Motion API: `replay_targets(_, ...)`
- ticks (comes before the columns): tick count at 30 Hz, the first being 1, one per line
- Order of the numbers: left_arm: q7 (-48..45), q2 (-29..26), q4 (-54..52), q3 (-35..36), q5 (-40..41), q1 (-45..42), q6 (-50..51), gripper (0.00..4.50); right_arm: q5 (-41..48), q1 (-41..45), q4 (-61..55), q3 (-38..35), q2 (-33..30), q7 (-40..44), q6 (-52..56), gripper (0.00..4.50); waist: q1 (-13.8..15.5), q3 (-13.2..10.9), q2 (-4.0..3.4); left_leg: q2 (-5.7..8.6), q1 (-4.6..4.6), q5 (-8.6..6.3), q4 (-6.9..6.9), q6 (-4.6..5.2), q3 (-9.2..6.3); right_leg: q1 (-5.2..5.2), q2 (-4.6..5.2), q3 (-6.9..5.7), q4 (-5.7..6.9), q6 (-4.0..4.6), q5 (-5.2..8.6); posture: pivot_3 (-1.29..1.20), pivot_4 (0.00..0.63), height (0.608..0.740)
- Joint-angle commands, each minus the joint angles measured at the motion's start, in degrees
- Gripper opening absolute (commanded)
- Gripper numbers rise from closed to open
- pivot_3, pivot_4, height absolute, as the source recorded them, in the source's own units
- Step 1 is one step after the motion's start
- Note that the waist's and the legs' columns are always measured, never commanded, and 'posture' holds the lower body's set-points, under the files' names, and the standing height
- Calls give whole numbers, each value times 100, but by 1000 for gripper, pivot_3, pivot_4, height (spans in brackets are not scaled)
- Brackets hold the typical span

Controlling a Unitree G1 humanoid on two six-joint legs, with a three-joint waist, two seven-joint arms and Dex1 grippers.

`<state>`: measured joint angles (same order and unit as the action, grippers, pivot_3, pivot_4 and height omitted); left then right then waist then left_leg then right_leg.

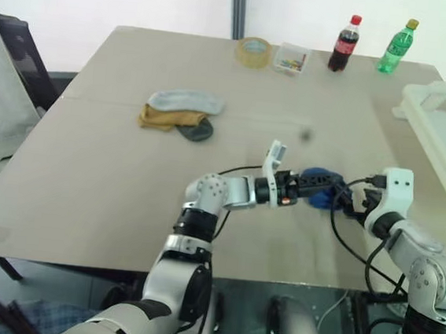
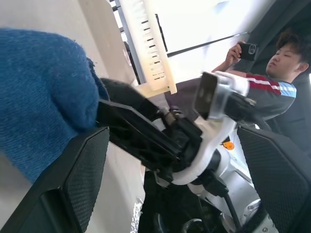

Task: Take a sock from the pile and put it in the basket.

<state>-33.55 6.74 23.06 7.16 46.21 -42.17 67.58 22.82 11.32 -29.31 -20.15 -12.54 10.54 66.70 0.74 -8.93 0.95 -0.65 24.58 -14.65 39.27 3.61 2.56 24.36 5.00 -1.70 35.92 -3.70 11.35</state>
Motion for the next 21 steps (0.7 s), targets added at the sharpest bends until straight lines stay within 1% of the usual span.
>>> replay_targets(1, -95, 43, -119, -57, 31, -34, -36, 4500, 433, 72, -69, -386, 281, -64, 494, 4438, 2, 0, -1, 0, 1, 0, 0, 0, -1, 0, 0, 0, 0, 0, 0, 0, 150, 740)
replay_targets(4, -92, 46, -119, -68, 22, -26, -52, 4500, 883, 193, -148, -742, 716, -80, 840, 4438, -5, 1, -1, 0, 0, 0, 0, 0, -1, 0, 0, -1, 0, 0, 0, 0, 150, 740)
replay_targets(6, -88, 47, -124, -71, 20, -23, -62, 4500, 1113, 280, -152, -960, 976, -141, 1017, 3927, -12, 1, -2, 0, -1, 0, 0, 0, -1, 0, 0, 0, 1, 0, 0, 0, 150, 740)
replay_targets(8, -88, 47, -127, -72, 17, -21, -71, 4500, 1249, 341, -122, -1123, 1164, -215, 1118, 3522, -16, 2, -4, -3, -2, 0, 0, 0, -1, 0, -2, 0, 2, 0, 0, 0, 150, 740)
replay_targets(9, -88, 47, -128, -72, 11, -20, -76, 4500, 1312, 377, -87, -1222, 1275, -273, 1157, 3143, -13, 3, -5, -3, -2, 0, 0, 0, -1, 0, -2, -1, 3, 0, 0, 0, 150, 740)
replay_targets(11, -90, 47, -130, -67, 4, -15, -81, 4500, 1405, 449, 15, -1395, 1457, -393, 1172, 2171, -12, 3, -5, -3, -2, 0, 0, 0, -1, 0, -3, 0, 3, 0, 0, 0, 150, 740)
replay_targets(12, -87, 47, -130, -66, 0, -15, -84, 4500, 1436, 485, 76, -1468, 1510, -441, 1158, 1686, -13, 3, -5, -2, -1, 0, 0, 0, 0, 0, -2, 0, 3, 0, 0, 0, 150, 740)
replay_targets(13, -82, 48, -130, -63, 0, -15, -84, 4500, 1468, 515, 124, -1527, 1545, -486, 1153, 1299, -12, 3, -5, -2, -1, 0, 0, 0, 0, 0, -2, 1, 3, 0, 0, 0, 150, 740)
replay_targets(15, -75, 48, -136, -60, -1, -14, -84, 4500, 1535, 575, 220, -1658, 1596, -591, 1118, 299, -8, 3, -6, -1, -1, 0, 0, 0, 0, 0, -2, 0, 2, 0, 0, 0, 150, 740)
replay_targets(16, -74, 46, -141, -59, -1, -12, -83, 4500, 1566, 597, 258, -1710, 1605, -639, 1101, 53, -8, 3, -6, -2, -1, 0, 0, 0, 0, 0, -2, 0, 2, 0, 0, 0, 150, 740)
replay_targets(21, -64, -45, -217, -36, -29, 17, -125, 4500, 1827, 773, 429, -2094, 1686, -940, 928, 53, -13, 4, -7, -1, -1, 0, -1, 0, 1, 0, -2, 1, 3, 0, 0, 0, 150, 740)
